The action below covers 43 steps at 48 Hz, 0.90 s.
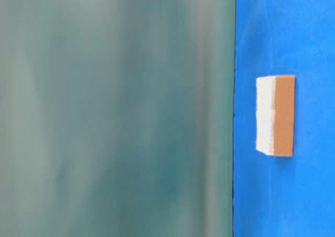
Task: Hand over the sponge with the left arm and wipe it with the right arm.
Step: 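Move the left gripper toward the sponge and open it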
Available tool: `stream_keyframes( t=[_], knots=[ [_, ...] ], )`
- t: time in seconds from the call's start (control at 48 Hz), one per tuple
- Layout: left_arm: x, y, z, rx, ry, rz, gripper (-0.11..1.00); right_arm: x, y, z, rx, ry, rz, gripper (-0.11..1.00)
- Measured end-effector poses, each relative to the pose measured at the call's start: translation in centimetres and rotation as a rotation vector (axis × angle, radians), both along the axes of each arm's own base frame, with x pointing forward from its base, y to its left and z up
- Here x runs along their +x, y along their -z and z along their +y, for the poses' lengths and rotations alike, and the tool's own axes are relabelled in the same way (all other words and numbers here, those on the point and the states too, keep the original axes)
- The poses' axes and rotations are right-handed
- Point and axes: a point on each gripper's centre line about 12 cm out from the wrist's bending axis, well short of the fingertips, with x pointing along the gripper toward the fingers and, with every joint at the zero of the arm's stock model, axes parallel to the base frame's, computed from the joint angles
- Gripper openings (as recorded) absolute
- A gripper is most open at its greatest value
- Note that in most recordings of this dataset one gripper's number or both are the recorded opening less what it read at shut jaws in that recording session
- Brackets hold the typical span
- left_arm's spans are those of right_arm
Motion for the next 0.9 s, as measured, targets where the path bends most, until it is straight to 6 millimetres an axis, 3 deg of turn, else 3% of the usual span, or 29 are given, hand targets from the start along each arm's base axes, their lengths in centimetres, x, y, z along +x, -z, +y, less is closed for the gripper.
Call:
stream_keyframes(
  t=[0.313, 0.625, 0.729, 0.896],
  knots=[
    [0.5, 0.7, 0.4, 0.019, -0.022, 0.037, 0.00, 0.2, 0.2, 0.0, 0.003, 0.002, 0.055, 0.00],
    [3.2, 2.8, 3.8, 0.017, -0.165, 0.162, 0.02, 0.4, 0.4, 0.0, 0.006, 0.002, 0.071, 0.00],
    [4.4, 3.9, 4.9, 0.010, -0.201, 0.222, 0.23, 0.5, 0.5, 0.0, 0.006, 0.000, 0.074, 0.00],
    [6.9, 5.5, 6.3, 0.041, -0.230, 0.313, 0.73, 0.5, 0.5, 0.0, 0.006, 0.002, 0.075, 0.00]
  ],
)
